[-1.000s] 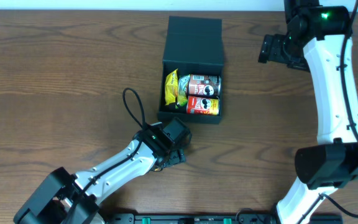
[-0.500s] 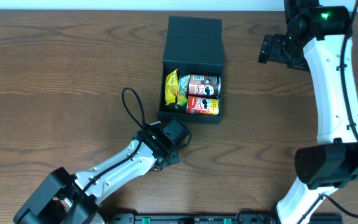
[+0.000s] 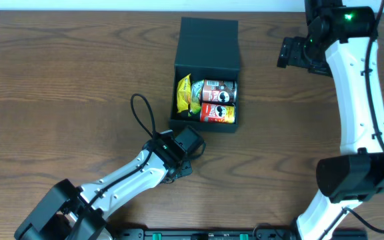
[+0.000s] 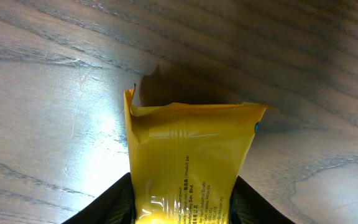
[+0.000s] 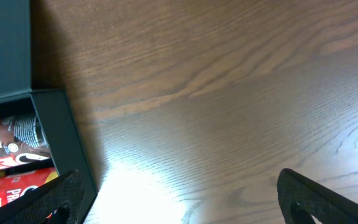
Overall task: Pack container
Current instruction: 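Carry the yellow packet into the box front-left and release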
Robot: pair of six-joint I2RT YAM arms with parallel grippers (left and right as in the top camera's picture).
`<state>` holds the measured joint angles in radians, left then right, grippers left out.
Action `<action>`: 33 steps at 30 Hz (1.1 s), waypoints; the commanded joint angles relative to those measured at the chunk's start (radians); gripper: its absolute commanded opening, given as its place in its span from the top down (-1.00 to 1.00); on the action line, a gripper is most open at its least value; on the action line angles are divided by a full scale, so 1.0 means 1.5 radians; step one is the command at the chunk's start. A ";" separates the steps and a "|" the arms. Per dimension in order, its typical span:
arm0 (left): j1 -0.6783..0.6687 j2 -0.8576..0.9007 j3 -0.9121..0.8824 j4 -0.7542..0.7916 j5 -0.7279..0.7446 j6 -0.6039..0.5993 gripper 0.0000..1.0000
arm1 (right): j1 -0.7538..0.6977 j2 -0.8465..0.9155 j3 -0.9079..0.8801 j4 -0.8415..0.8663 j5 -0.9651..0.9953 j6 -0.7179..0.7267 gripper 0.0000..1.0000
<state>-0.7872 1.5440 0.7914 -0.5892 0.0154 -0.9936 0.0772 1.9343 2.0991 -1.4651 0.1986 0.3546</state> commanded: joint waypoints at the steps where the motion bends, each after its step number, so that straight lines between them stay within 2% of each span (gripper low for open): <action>1: 0.002 -0.010 0.010 -0.001 -0.011 0.005 0.10 | -0.003 -0.020 0.012 0.003 0.010 -0.008 -0.99; 9: 0.002 -0.058 0.052 -0.039 -0.043 0.026 0.11 | -0.003 -0.020 0.012 0.004 0.010 -0.008 -0.98; 16: 0.004 -0.110 0.124 -0.083 -0.085 0.126 0.10 | -0.003 -0.020 0.012 0.004 0.010 -0.008 -0.98; 21: 0.031 -0.113 0.175 -0.105 -0.086 0.135 0.17 | -0.003 -0.020 0.012 0.004 0.010 -0.008 -0.98; 28: 0.082 -0.113 0.186 -0.056 -0.093 0.109 0.19 | -0.003 -0.020 0.012 0.004 0.010 -0.008 -0.99; 33: 0.094 -0.103 0.186 0.038 -0.117 0.106 0.25 | -0.003 -0.020 0.012 0.007 0.010 -0.008 -0.98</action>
<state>-0.6529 1.3857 1.0496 -0.5667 -0.1204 -0.8356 0.0772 1.9343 2.0991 -1.4555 0.1986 0.3546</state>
